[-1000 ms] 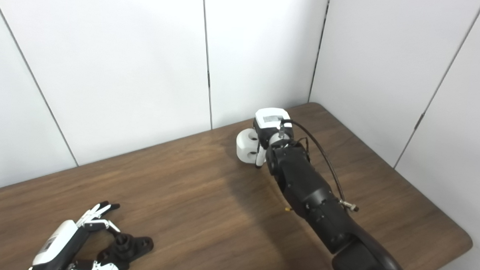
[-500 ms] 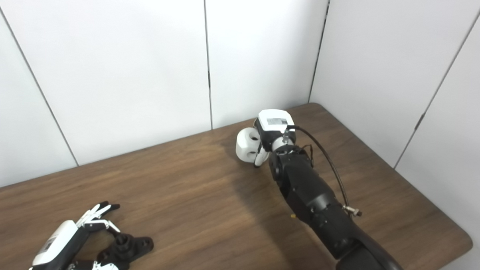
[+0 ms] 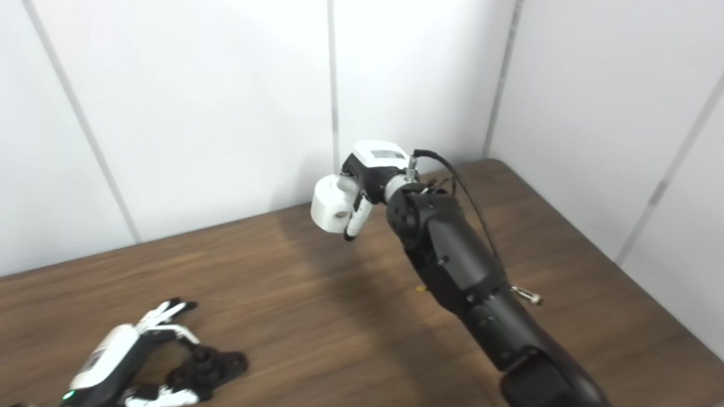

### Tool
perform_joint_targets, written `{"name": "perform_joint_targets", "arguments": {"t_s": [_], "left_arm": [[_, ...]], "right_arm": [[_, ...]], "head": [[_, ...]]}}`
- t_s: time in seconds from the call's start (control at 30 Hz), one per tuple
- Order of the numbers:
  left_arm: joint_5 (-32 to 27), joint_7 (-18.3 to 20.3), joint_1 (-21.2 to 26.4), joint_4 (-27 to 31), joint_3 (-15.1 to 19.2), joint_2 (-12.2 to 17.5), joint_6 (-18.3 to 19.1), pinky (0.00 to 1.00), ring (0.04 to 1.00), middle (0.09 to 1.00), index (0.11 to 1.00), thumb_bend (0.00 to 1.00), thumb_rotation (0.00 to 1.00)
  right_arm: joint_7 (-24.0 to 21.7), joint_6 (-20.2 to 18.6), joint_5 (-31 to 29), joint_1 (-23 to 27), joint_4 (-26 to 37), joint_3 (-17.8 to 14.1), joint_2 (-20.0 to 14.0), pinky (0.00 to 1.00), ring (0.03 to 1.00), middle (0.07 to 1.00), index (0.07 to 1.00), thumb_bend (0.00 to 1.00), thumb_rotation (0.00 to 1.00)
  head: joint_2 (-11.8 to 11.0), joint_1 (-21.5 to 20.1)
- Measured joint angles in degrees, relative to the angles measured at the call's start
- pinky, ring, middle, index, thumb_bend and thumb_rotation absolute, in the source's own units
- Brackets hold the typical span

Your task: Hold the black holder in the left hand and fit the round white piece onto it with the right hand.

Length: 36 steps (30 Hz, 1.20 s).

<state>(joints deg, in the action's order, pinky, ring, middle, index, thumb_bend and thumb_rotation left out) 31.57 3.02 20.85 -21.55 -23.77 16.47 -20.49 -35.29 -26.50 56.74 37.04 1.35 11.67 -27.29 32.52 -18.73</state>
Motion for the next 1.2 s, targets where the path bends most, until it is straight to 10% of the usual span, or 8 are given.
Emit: {"name": "perform_joint_targets", "arguments": {"t_s": [0.4, 1.2], "left_arm": [[0.87, -0.82, -0.18, 1.86, -1.23, -2.13, 5.85, 1.0, 1.0, 0.948, 0.484, 0.52, 0.06], [1.0, -0.97, 1.2, 2.35, -3.61, -4.94, 11.85, 1.0, 1.0, 0.941, 0.483, 0.52, 0.06]], "right_arm": [[-4.98, 3.36, -2.09, -0.06, 10.33, 3.63, -2.01, 0.78, 0.857, 0.786, 0.483, 0.52, 0.14], [-0.13, 21.24, 4.62, -7.06, 17.55, 6.98, 0.35, 0.87, 0.869, 0.786, 0.483, 0.52, 0.13]], "head": [[5.18, 13.79], [8.7, 19.08]]}}
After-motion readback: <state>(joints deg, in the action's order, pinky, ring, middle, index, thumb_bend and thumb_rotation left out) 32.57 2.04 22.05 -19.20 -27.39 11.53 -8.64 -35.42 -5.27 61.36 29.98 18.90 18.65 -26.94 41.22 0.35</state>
